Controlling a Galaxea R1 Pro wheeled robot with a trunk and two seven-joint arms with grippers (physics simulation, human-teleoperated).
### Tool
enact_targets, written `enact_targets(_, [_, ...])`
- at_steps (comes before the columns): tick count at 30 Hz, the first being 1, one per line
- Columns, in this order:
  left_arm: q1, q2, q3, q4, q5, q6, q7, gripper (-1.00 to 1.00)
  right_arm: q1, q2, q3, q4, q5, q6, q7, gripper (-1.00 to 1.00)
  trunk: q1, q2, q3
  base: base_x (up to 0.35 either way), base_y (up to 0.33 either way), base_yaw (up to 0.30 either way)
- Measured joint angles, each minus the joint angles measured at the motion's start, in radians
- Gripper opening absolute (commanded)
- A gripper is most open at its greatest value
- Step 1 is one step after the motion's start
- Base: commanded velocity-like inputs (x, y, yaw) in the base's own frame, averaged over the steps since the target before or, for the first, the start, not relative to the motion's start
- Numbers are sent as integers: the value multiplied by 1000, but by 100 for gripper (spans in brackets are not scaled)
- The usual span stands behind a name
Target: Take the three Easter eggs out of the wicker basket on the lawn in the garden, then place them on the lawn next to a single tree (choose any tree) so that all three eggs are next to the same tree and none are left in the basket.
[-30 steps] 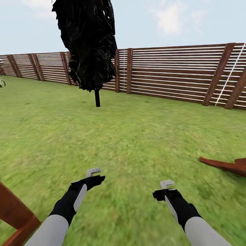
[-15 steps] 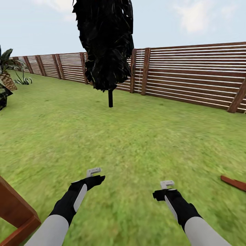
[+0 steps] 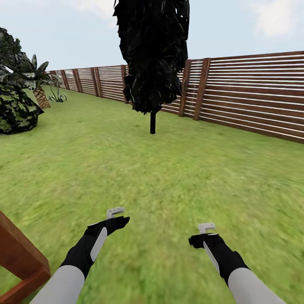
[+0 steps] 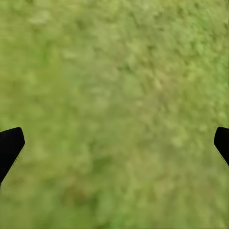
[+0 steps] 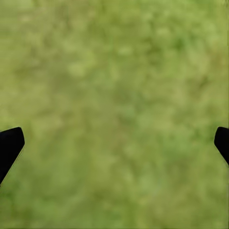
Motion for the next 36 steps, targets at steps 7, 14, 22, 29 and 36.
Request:
enact_targets(7, [0, 0, 0, 1, 0, 0, 0, 100, 0, 0, 0, 0, 0, 0, 0, 100, 0, 0, 0, 274, -215, 283])
enact_targets(14, [0, 1, 0, 0, 0, 0, 0, 100, 0, 0, 0, -1, 0, 1, 1, 100, 0, 0, 0, 274, -211, 46])
enact_targets(22, [1, 3, 0, -1, 0, 0, 0, 100, 0, 0, 0, -2, -1, 0, 4, 100, 0, 0, 0, 274, -203, 39])
enact_targets(29, [0, 3, 0, -2, 0, 0, 0, 100, 0, 0, -1, 0, -1, 0, 1, 100, 0, 0, 0, 274, -201, 242])
enact_targets(36, [0, 3, 0, -4, 2, 0, 1, 100, 0, 0, -1, 0, -1, 0, 1, 100, 0, 0, 0, 274, -214, 290])
